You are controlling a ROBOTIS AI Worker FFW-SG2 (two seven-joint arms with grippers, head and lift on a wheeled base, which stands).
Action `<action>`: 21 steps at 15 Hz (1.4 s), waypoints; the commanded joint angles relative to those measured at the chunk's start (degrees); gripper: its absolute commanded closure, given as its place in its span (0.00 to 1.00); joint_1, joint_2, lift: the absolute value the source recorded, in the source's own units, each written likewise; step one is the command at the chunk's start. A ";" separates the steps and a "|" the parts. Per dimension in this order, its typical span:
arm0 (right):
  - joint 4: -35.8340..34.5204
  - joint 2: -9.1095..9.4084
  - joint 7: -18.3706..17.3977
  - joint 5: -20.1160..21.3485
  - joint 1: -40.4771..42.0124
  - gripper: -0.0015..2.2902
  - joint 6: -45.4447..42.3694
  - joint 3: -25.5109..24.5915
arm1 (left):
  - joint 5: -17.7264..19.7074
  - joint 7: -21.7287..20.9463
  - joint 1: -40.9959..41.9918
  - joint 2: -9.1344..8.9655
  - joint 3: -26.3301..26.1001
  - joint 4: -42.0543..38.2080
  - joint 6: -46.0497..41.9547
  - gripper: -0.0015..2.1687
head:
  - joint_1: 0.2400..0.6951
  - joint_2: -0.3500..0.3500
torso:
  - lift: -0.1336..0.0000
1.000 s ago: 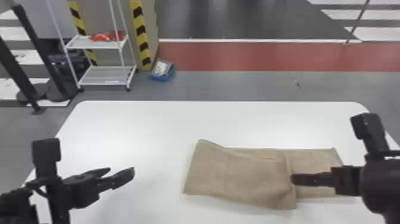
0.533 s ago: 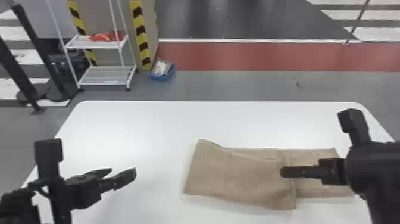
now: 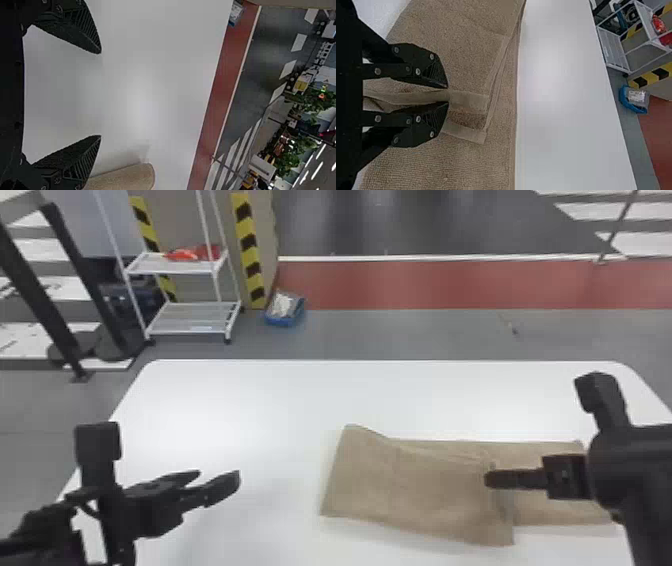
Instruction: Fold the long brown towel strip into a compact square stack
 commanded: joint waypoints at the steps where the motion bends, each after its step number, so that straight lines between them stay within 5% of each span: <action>1: -1.73 0.01 0.28 -0.25 1.89 0.88 0.12 -1.62 | 0.00 -0.05 0.00 0.09 -0.04 0.36 -0.23 0.06 | 1.00 0.57 | 0.07; 4: -7.01 0.54 0.28 -6.14 6.28 0.88 0.12 -5.66 | 0.00 -0.05 0.00 0.09 -0.04 0.27 -0.23 0.06 | 1.00 0.56 | 0.07; 9: -6.92 0.54 0.28 -9.66 6.11 0.88 0.12 -11.29 | 0.00 -0.05 0.18 0.09 -0.39 0.36 -0.23 0.06 | 1.00 0.52 | 0.07; 14: -5.51 1.06 -3.60 -14.23 3.21 0.88 0.12 -13.66 | 0.00 0.04 0.18 0.09 -0.57 0.18 -0.23 0.07 | 1.00 0.50 | 0.07; 21: 1.69 1.15 -4.22 -13.44 1.10 0.88 -5.10 -15.07 | 0.00 0.04 0.35 0.00 0.05 0.27 -0.40 0.07 | 1.00 0.49 | 0.07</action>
